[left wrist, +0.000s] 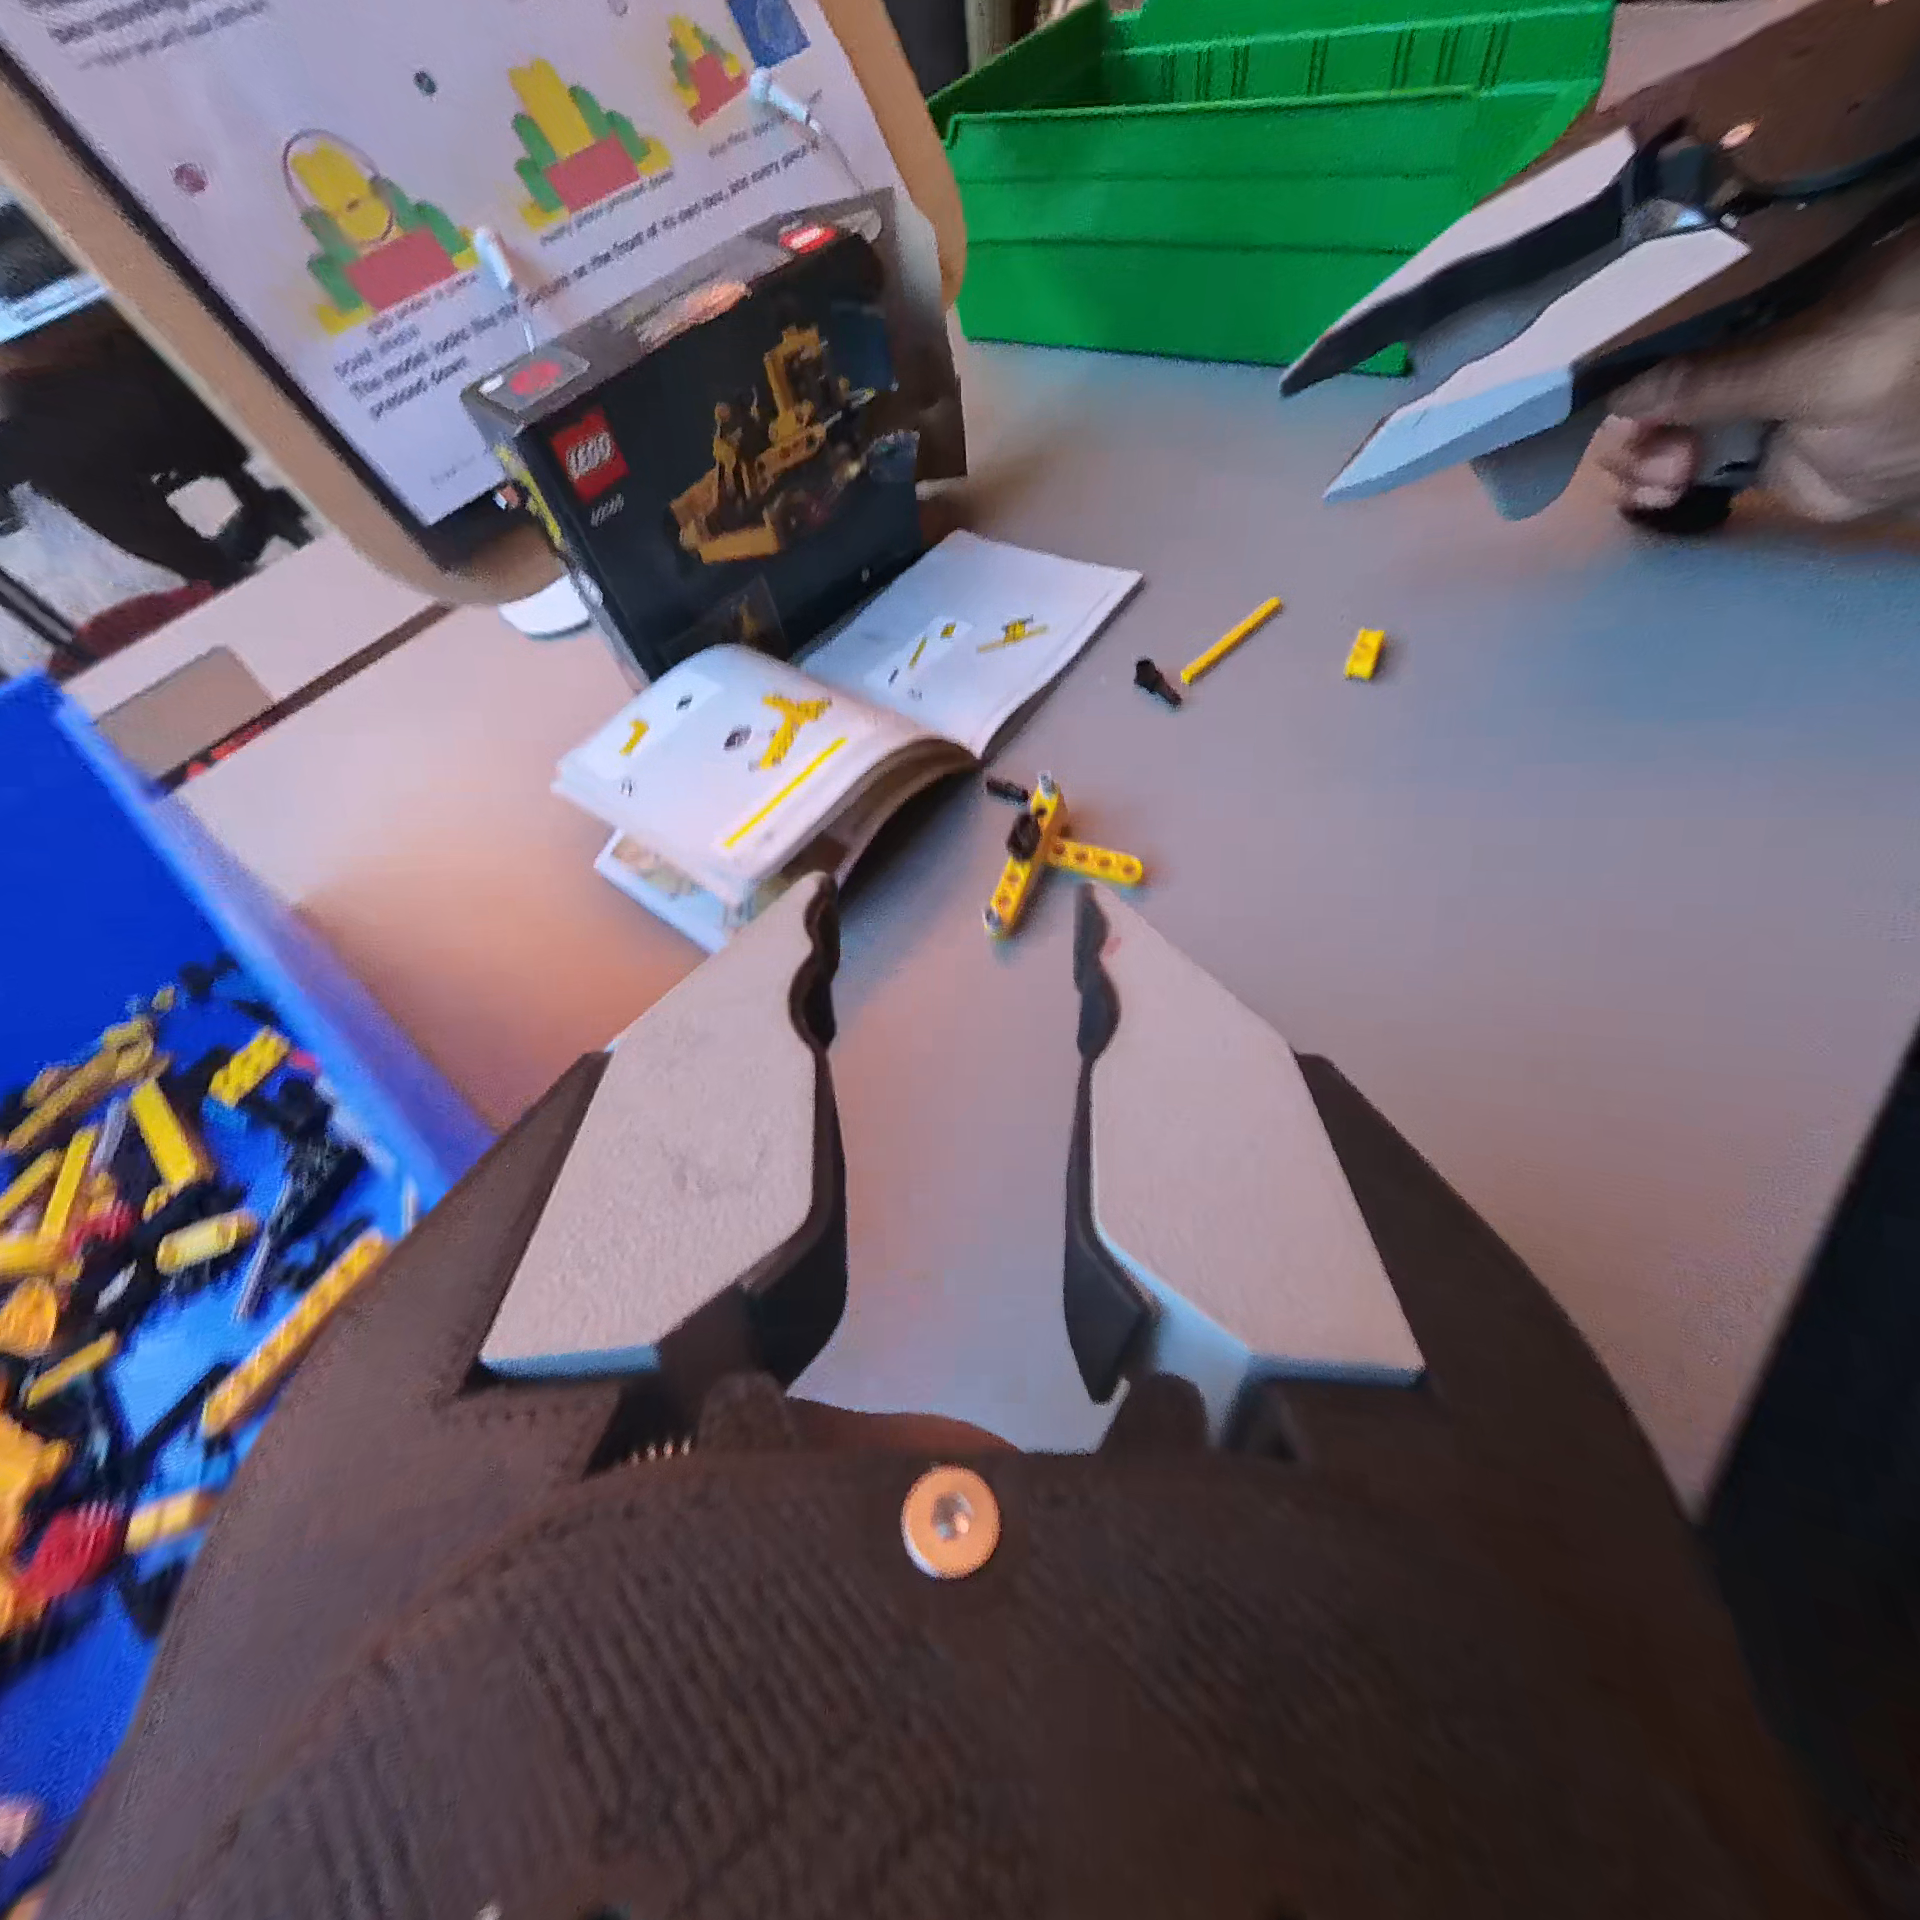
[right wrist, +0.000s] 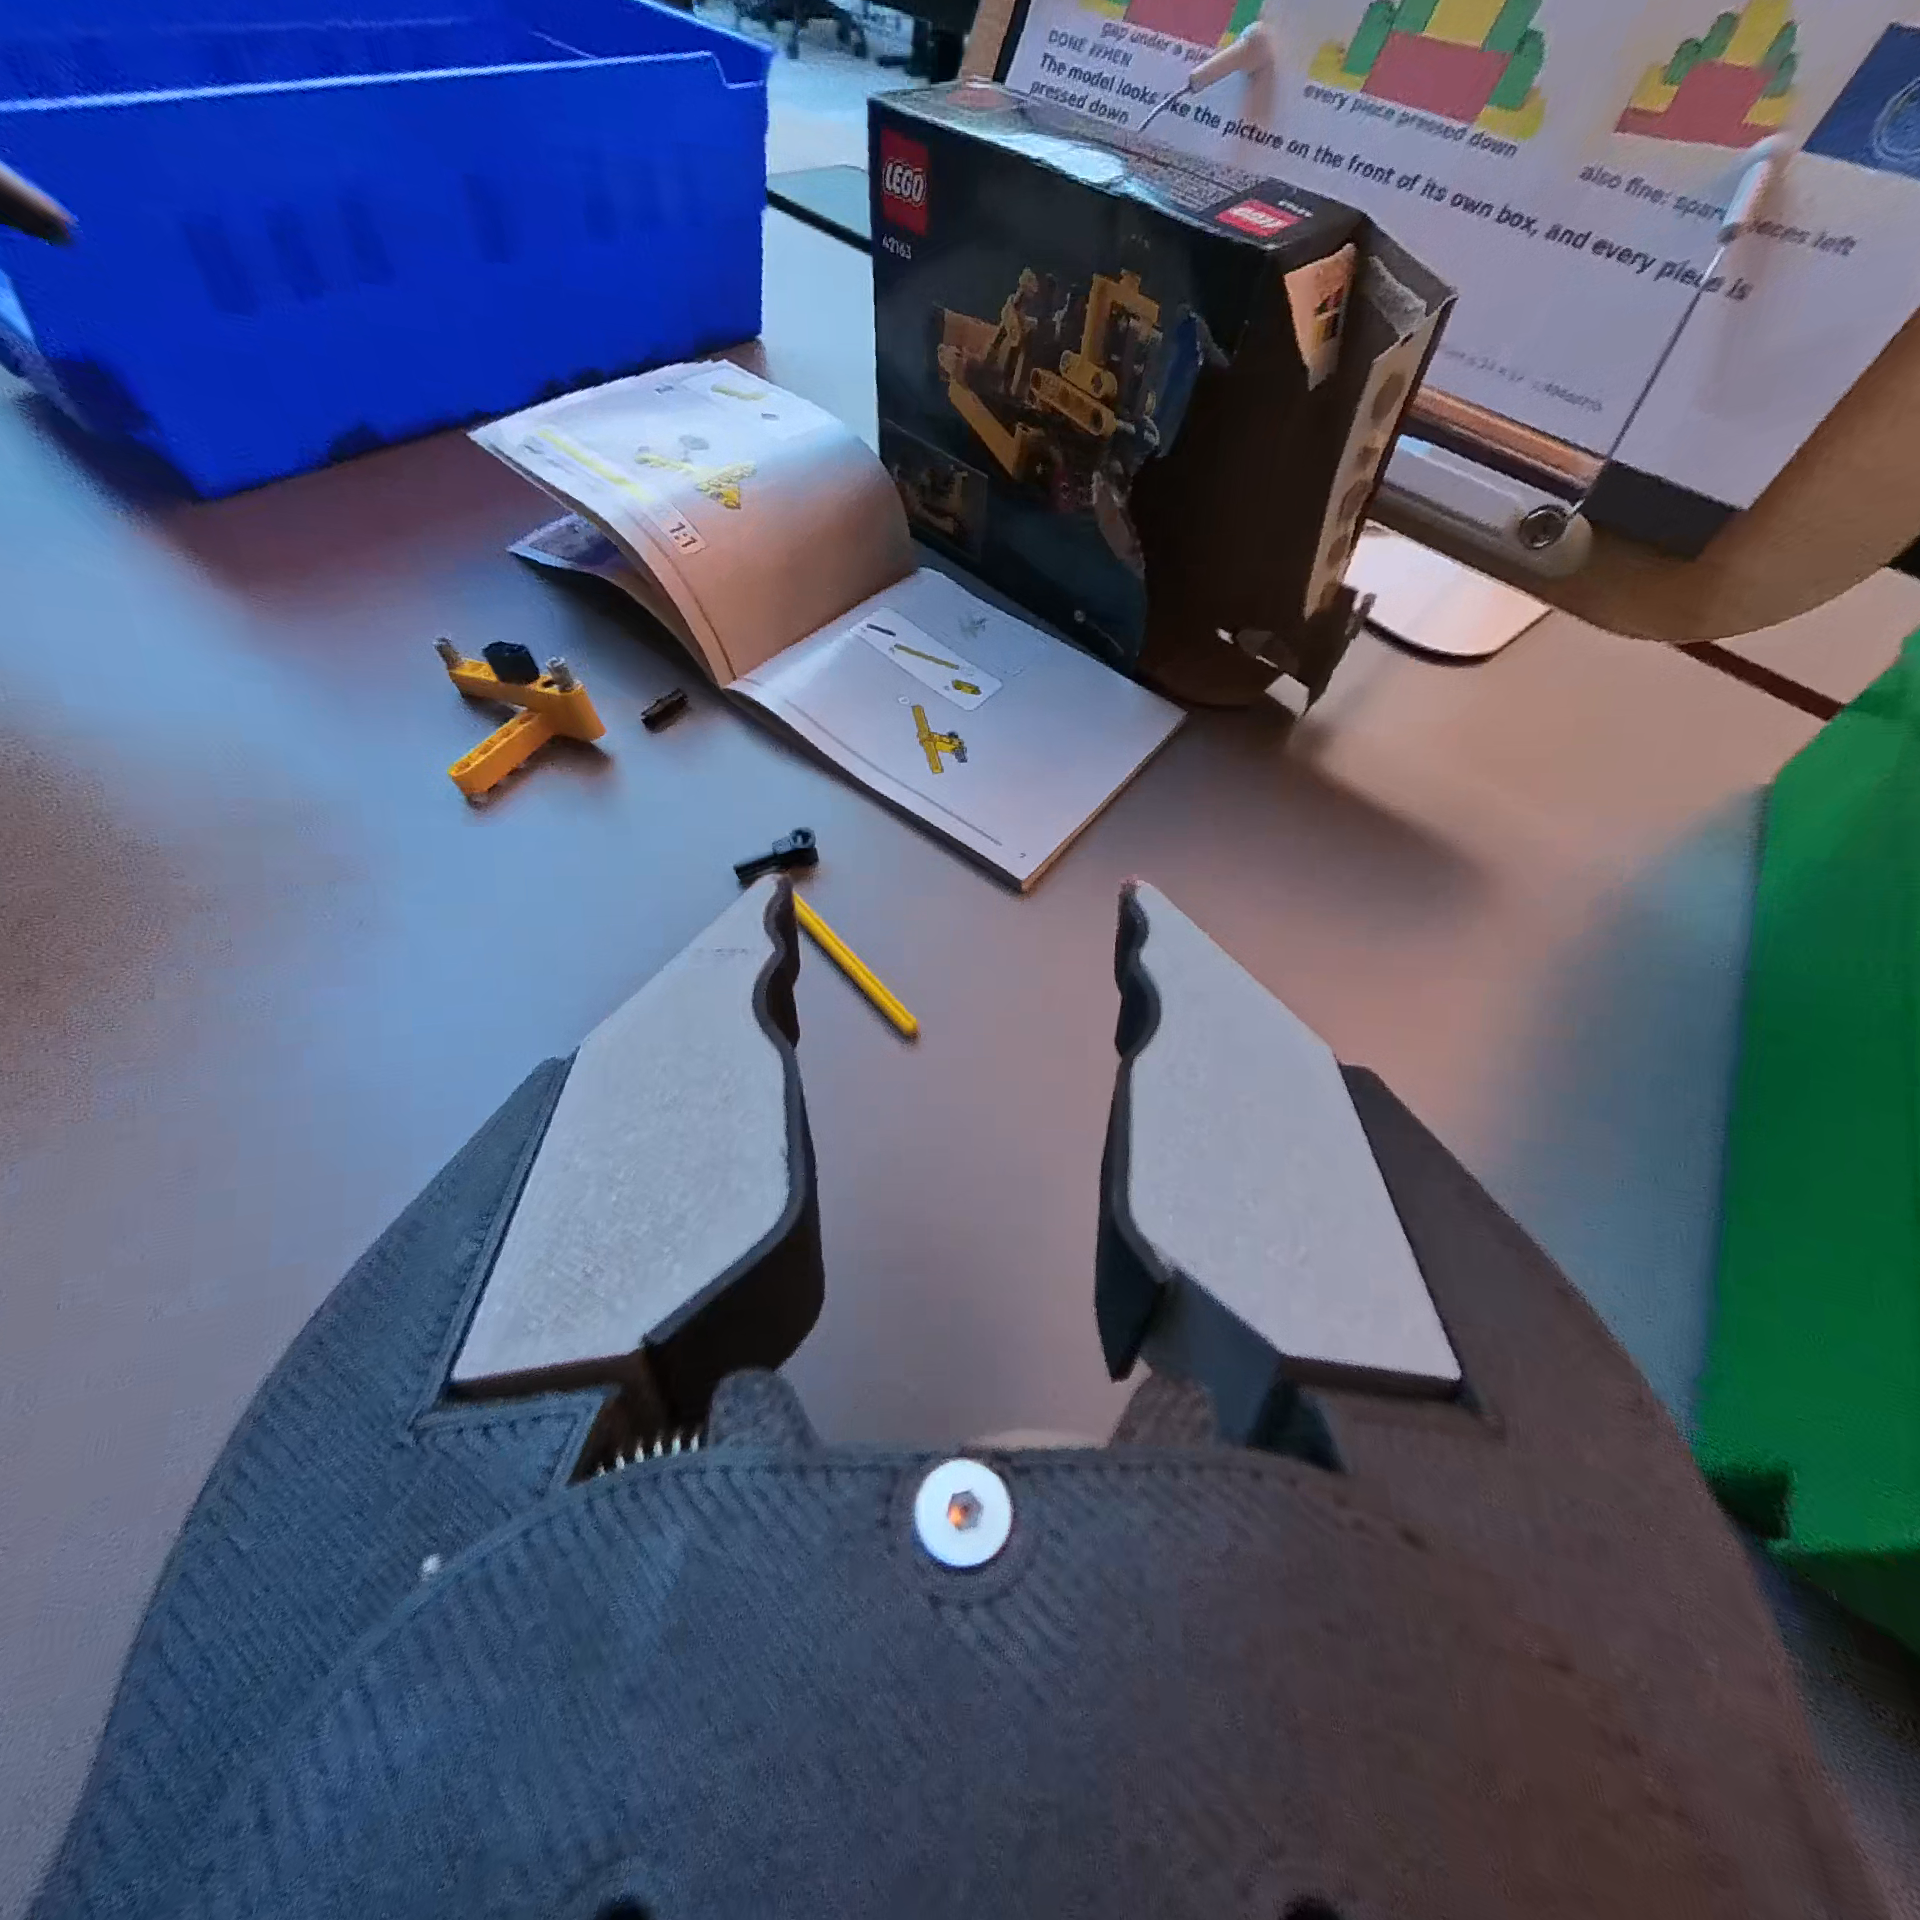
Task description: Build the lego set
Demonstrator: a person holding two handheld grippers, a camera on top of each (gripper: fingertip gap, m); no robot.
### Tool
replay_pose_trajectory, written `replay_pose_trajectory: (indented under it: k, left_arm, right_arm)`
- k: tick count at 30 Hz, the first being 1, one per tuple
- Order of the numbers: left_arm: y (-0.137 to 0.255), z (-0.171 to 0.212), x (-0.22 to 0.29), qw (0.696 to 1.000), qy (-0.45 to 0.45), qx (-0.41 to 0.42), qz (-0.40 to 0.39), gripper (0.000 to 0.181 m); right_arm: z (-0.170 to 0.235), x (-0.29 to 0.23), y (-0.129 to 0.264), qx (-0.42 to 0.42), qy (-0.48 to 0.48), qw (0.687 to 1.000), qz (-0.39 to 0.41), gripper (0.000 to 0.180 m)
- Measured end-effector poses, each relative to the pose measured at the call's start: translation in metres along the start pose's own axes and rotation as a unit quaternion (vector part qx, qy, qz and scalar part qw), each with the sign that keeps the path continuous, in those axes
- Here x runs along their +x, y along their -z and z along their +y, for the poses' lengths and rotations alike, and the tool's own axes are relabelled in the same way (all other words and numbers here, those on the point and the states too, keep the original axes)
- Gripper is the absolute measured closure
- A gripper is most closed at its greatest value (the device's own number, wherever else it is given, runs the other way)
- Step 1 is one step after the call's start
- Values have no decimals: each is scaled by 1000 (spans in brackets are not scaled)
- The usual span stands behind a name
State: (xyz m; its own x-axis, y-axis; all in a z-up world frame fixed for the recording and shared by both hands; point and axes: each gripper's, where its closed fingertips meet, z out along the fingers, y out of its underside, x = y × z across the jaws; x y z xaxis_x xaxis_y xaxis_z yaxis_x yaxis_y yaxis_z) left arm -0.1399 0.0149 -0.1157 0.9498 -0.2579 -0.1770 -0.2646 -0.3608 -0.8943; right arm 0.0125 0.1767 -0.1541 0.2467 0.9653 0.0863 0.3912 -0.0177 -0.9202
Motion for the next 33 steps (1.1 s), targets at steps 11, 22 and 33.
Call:
replay_pose_trajectory:
  k: [11, 22, 33]
  left_arm:
    - [-80, -24, 10, 997, -22, 22, 72, 139]
    - [-66, -16, 10, 996, -2, 52, 69, 138]
    - [-75, 5, -8, 999, 23, 5, 38, 128]
  right_arm:
    - [5, 6, 17, 22, -9, 999, 41, 124]
    - [-17, 9, -13, 12, -24, 998, 58, 124]
    - [-38, 35, -76, 2, 24, 999, 25, 125]
